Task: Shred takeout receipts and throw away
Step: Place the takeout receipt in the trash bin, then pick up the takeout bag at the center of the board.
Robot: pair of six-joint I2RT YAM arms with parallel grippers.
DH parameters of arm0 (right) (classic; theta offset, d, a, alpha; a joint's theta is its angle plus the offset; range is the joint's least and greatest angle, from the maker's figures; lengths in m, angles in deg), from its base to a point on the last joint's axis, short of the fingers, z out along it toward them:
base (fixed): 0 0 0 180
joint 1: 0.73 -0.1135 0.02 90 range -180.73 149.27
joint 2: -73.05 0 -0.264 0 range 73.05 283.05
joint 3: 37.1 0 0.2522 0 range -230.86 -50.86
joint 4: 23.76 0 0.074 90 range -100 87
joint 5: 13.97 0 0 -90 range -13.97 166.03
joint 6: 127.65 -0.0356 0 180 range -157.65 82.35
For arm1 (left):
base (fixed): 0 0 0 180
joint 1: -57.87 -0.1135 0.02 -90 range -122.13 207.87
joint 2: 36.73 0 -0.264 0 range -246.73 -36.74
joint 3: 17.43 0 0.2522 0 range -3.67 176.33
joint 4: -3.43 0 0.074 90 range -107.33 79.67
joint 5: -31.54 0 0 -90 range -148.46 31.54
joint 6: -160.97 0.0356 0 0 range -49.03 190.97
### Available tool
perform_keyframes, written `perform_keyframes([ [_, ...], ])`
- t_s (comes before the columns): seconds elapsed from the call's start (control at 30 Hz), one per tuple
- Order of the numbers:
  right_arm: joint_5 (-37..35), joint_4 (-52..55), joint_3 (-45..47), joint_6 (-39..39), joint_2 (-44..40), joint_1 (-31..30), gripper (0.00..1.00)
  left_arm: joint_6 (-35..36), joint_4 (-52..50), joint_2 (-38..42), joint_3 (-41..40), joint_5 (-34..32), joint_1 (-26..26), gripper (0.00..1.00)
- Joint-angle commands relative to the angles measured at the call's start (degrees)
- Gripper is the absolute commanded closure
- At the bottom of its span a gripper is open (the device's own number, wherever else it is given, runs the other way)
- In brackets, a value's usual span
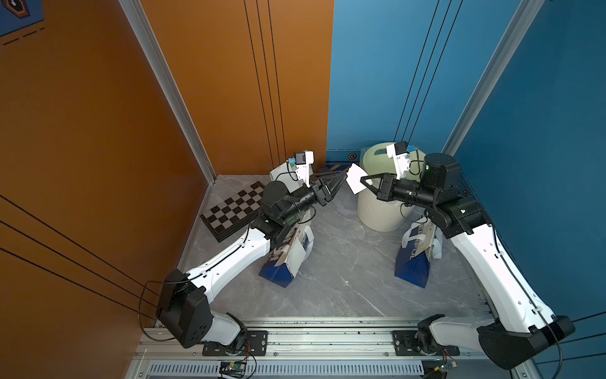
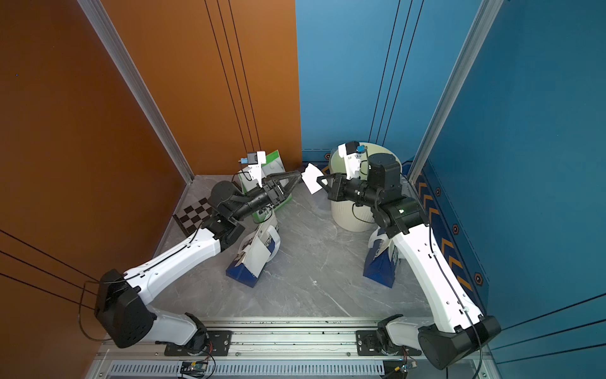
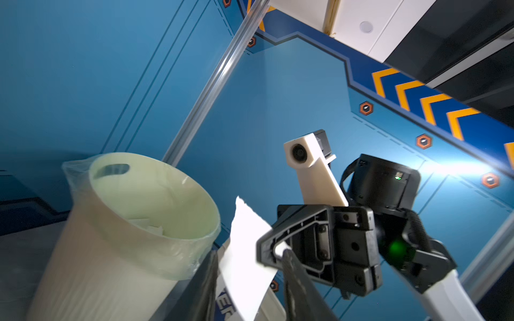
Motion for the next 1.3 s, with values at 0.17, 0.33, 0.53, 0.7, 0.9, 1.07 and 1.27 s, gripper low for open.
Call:
perform_keyframes([
  [0.17,-29.70,7.15,-6.56,3.30,7.81,8.11,1.00,18.98,-30.26,9.50,3.92,-13.42,-1.09,0.52],
  [0.33,-34.94,11.93,-14.81,7.75,15.99,9.49,1.00,26.51,-53.28,11.32,9.93,-20.40,-0.57,0.52],
  [0.53,-36.23,18.14,-22.15,10.96,24.05,9.83,0.78,24.40,-72.00,12.09,15.15,-25.44,-2.46,0.48],
  [0.7,-35.49,19.92,-24.90,11.85,25.20,9.37,0.66,24.24,-80.22,11.49,16.82,-23.32,-3.12,0.44],
  [0.9,-32.99,24.40,-28.55,13.93,21.34,5.94,0.50,25.80,-89.96,8.81,22.05,-23.17,-3.19,0.41],
  [1.07,-32.70,26.12,-24.69,15.92,14.67,0.98,0.39,26.90,-99.84,3.16,29.60,-21.34,-3.18,0.37],
  [1.27,-31.33,26.12,-17.73,13.08,5.69,0.53,0.37,27.68,-100.99,0.58,30.28,-16.71,-2.67,0.35],
])
